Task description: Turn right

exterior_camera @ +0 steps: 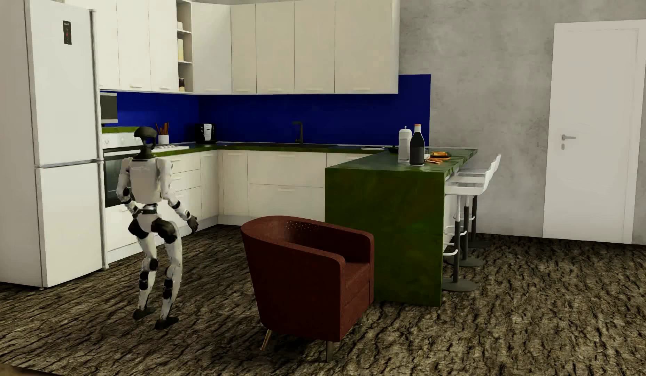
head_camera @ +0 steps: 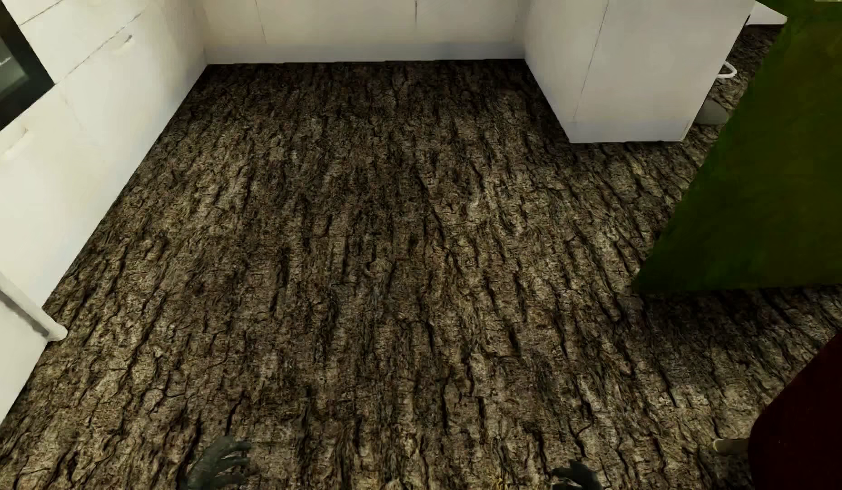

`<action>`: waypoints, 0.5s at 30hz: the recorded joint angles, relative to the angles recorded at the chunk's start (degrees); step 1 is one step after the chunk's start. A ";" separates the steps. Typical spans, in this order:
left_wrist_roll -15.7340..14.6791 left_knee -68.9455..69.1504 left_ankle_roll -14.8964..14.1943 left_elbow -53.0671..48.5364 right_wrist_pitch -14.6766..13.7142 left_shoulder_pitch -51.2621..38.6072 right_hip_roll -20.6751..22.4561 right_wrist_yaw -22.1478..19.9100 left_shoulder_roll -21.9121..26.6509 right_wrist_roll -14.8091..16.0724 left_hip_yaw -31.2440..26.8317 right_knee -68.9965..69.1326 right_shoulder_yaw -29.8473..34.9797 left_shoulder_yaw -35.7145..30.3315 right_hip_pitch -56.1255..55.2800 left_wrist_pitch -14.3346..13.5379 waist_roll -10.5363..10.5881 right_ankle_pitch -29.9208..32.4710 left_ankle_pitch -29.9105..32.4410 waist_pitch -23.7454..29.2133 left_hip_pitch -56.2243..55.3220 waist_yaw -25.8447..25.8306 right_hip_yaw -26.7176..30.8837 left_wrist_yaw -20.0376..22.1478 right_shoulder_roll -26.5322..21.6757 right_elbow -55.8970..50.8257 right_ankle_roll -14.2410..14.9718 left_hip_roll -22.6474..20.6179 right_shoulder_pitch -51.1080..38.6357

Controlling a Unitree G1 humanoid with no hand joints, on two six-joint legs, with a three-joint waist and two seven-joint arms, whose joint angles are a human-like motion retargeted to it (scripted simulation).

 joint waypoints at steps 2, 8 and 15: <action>0.23 3.70 -2.51 -0.44 0.92 0.70 -1.10 1.64 -4.55 -0.34 3.02 5.53 2.06 -4.70 -4.56 4.12 -0.94 -1.02 -2.64 -1.13 -2.77 -5.11 1.46 2.02 -0.15 4.10 0.69 0.92 1.93; 3.61 1.14 1.64 -1.50 9.16 -1.30 -3.47 3.89 -3.67 3.88 5.74 5.37 2.04 -4.45 -8.10 1.50 -0.81 1.44 1.77 1.66 -3.01 -8.31 1.06 1.01 0.72 5.11 2.98 1.98 0.35; 3.96 1.48 1.33 -2.19 5.17 -1.55 -3.97 2.08 -4.79 -0.48 6.12 4.14 2.36 -4.90 -10.07 5.07 -2.13 5.59 1.87 3.67 -2.69 -9.18 1.68 0.15 -0.89 4.01 3.68 2.75 -0.23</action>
